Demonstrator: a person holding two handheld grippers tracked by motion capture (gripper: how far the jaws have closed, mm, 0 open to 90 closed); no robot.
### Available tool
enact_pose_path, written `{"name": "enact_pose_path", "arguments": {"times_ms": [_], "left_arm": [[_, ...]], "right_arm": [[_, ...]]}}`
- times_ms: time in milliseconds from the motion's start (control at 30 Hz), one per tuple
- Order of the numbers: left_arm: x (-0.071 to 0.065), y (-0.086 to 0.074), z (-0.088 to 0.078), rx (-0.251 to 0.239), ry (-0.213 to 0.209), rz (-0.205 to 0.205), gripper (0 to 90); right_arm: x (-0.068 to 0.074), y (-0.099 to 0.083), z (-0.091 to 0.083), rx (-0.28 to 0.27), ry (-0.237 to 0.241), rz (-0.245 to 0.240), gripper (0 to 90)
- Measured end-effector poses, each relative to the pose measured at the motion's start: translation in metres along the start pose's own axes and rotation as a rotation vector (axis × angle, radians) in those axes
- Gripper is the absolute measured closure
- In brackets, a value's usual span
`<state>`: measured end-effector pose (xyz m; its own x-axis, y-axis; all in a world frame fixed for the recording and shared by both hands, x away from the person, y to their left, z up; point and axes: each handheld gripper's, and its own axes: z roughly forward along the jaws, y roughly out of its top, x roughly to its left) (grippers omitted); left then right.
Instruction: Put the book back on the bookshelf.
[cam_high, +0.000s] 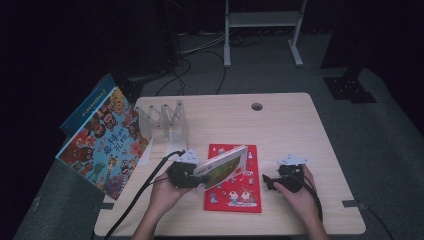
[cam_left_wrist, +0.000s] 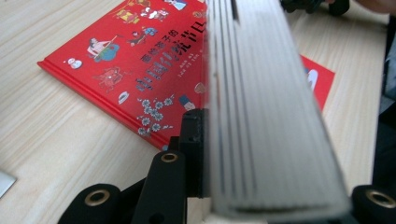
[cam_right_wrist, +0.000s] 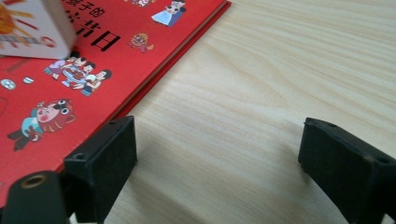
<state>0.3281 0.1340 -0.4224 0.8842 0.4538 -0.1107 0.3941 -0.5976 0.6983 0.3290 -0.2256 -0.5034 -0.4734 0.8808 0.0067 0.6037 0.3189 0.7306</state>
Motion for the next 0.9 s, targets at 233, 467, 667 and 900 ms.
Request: {"name": "enact_pose_path", "arguments": {"times_ms": [233, 467, 667, 900], "left_arm": [[0.005, 0.001, -0.021, -0.025, 0.035, -0.008, 75.5], [0.013, -0.006, -0.048, -0.082, 0.056, -0.045, 75.5], [0.023, -0.015, -0.077, -0.119, 0.082, -0.08, 75.5], [0.035, -0.033, -0.114, -0.176, 0.118, -0.133, 75.5]], "right_arm": [[-0.001, 0.0, 0.0, 0.003, -0.005, 0.004, 9.1], [-0.002, 0.001, 0.001, 0.002, -0.016, 0.015, 9.1], [-0.004, 0.001, 0.001, 0.001, -0.023, 0.025, 9.1], [-0.009, 0.001, 0.001, 0.003, -0.035, 0.038, 9.2]]}}
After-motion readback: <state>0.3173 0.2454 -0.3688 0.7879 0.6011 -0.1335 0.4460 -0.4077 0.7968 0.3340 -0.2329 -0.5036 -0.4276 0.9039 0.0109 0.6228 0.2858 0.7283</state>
